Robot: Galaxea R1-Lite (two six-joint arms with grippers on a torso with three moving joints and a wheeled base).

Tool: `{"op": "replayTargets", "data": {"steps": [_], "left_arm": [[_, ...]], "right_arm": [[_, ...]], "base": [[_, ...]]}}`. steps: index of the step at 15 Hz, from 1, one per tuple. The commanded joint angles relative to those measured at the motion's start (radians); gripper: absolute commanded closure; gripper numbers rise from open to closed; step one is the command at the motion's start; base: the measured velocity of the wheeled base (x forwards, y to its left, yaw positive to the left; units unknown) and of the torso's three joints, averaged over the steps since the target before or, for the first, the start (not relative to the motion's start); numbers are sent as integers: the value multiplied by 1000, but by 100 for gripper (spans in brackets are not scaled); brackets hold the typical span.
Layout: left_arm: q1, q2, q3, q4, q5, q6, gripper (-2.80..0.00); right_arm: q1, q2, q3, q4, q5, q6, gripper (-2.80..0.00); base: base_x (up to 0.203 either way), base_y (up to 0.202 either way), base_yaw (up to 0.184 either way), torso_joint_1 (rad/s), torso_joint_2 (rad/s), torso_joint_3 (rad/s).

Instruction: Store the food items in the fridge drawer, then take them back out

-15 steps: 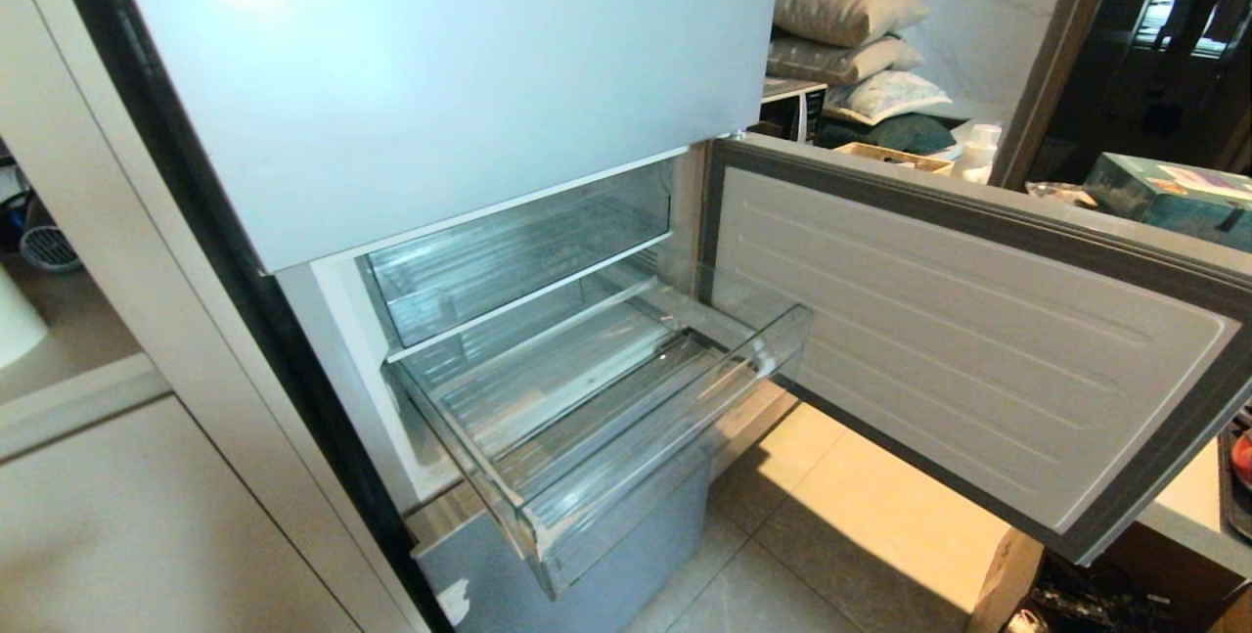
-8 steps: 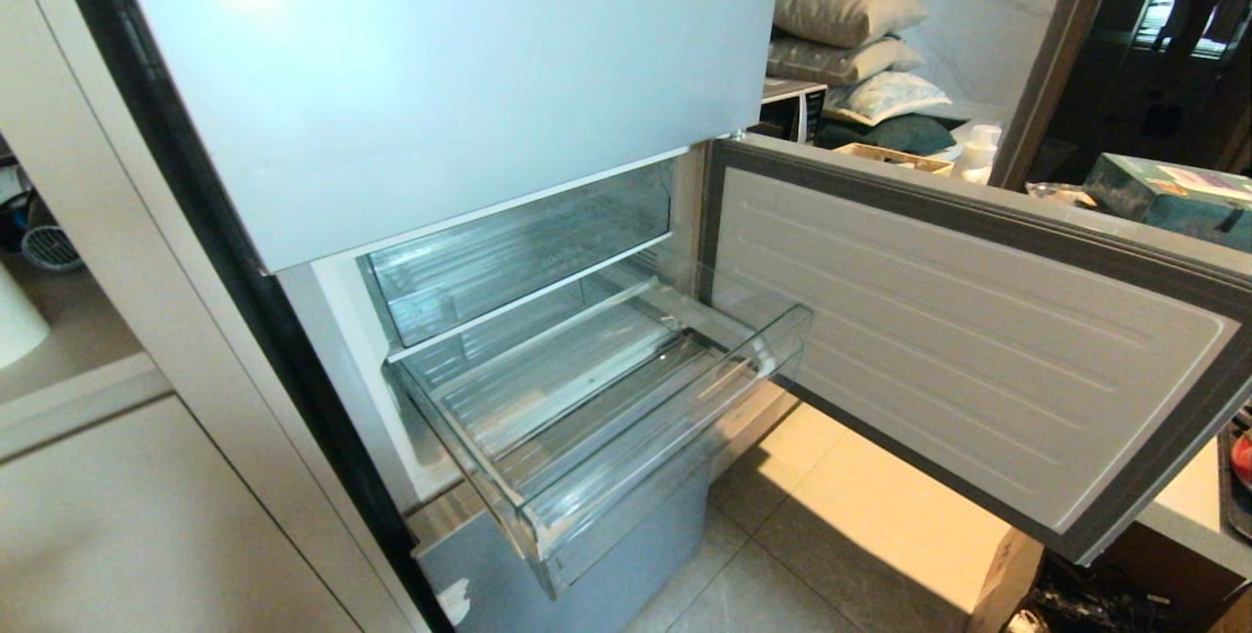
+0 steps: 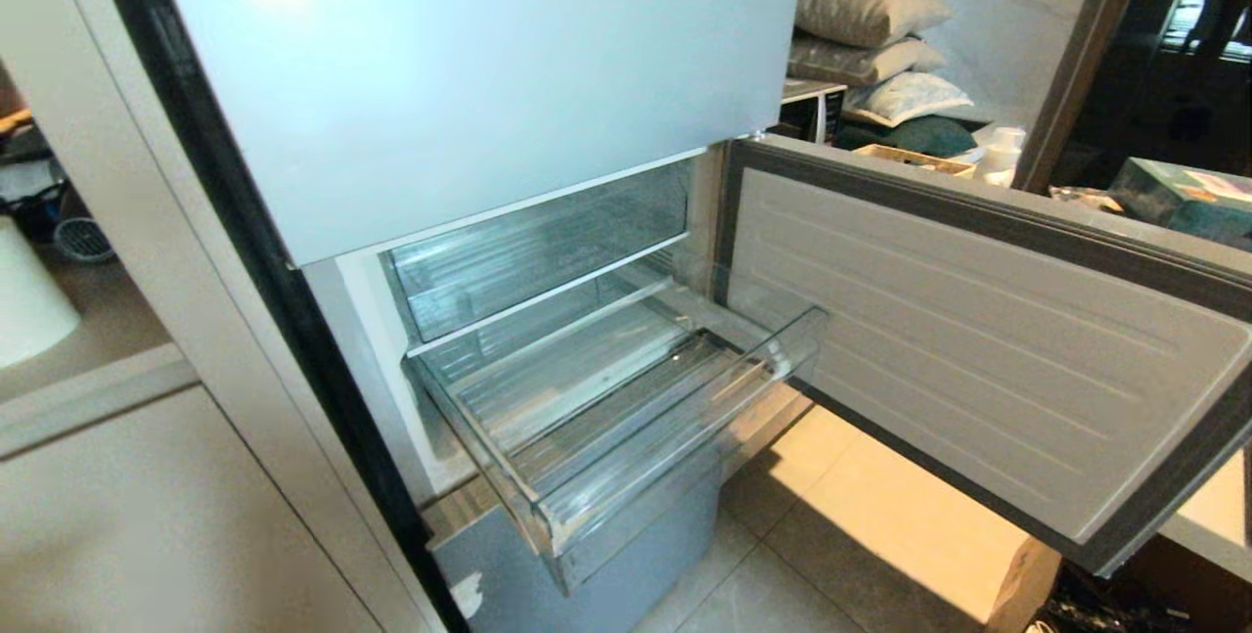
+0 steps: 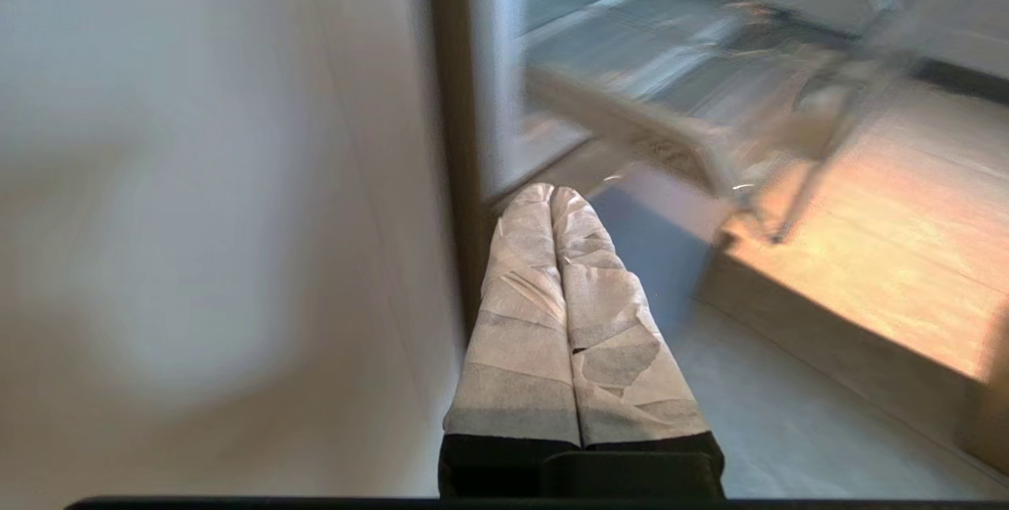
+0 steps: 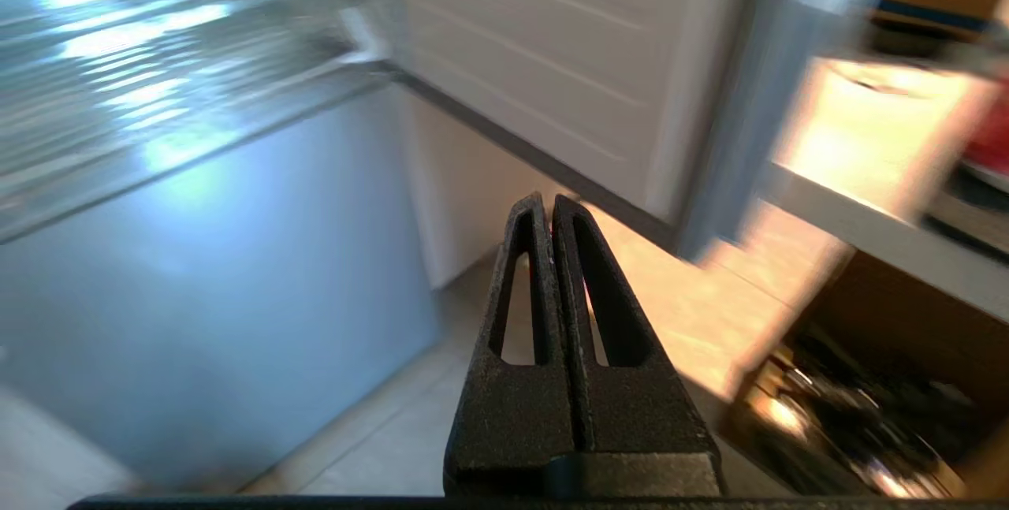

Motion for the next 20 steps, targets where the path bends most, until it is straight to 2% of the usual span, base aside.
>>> {"op": "replayTargets", "data": {"steps": [1,10,20], "left_arm": [[0,1,2,0,0,0,0],[0,1,2,0,0,0,0],[0,1,2,0,0,0,0]], "right_arm": [[0,2,0,0,0,1,0],[0,2,0,0,0,1,0],[2,2,0,0,3,-6,0]], "base": [[5,-3,160,5,5,2],[2,-6,160,2,3,3],[0,0,0,0,0,0]]}}
